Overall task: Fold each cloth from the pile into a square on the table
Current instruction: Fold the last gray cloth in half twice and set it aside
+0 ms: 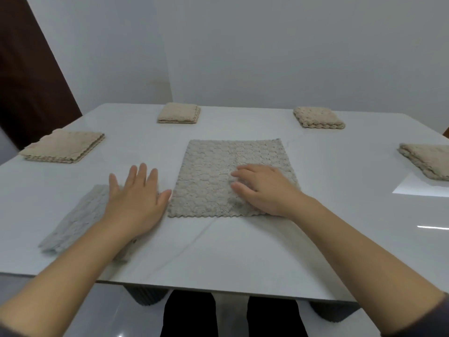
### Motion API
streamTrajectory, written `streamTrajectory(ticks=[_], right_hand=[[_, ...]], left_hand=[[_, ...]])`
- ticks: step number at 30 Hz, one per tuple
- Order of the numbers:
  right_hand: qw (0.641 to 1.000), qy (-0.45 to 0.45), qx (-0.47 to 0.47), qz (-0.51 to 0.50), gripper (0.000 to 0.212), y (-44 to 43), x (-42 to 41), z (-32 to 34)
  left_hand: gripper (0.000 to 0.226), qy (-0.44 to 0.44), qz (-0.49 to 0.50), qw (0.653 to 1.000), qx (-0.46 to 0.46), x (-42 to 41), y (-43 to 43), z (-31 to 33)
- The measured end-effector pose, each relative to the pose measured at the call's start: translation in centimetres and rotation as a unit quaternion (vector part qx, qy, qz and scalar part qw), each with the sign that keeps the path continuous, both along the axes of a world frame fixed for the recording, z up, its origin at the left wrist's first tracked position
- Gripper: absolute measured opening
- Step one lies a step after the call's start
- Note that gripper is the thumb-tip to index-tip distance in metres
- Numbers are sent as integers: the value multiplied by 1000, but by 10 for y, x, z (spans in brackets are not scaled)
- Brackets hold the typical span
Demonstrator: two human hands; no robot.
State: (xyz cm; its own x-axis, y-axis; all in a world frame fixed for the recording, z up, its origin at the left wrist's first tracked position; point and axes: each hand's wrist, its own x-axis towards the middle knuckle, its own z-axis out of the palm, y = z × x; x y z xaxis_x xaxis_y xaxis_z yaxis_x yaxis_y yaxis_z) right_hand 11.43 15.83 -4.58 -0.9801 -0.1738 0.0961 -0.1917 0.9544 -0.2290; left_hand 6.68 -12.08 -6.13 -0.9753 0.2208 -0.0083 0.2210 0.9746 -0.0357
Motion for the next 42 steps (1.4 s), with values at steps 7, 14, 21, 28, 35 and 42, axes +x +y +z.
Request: streamTrajectory(ticks=[7,14,21,28,35,42], right_hand=[[996,-75,33,-24,62,-19,-26,-21],[994,-95,34,-44,62,-19,-22,-23],[988,-76,29,-132,56,15,-64,-9],[986,-67,32,-148,57,23,-107,-16],[987,-72,48,-137,56,27,-128,-33],[962,-86,37,-255,60,50,-124,-33]], left_hand=[[67,-37,37,998,20,-12,-25,-12],[70,-32,22,999,15,-22,-21,0],[59,-19,-136,986,93,-48,107,16],[55,-56,-123,985,106,-101,155,-3],[54,-46,-122,988,84,-124,160,-19],[59,-43,35,994,90,-135,132,-23]])
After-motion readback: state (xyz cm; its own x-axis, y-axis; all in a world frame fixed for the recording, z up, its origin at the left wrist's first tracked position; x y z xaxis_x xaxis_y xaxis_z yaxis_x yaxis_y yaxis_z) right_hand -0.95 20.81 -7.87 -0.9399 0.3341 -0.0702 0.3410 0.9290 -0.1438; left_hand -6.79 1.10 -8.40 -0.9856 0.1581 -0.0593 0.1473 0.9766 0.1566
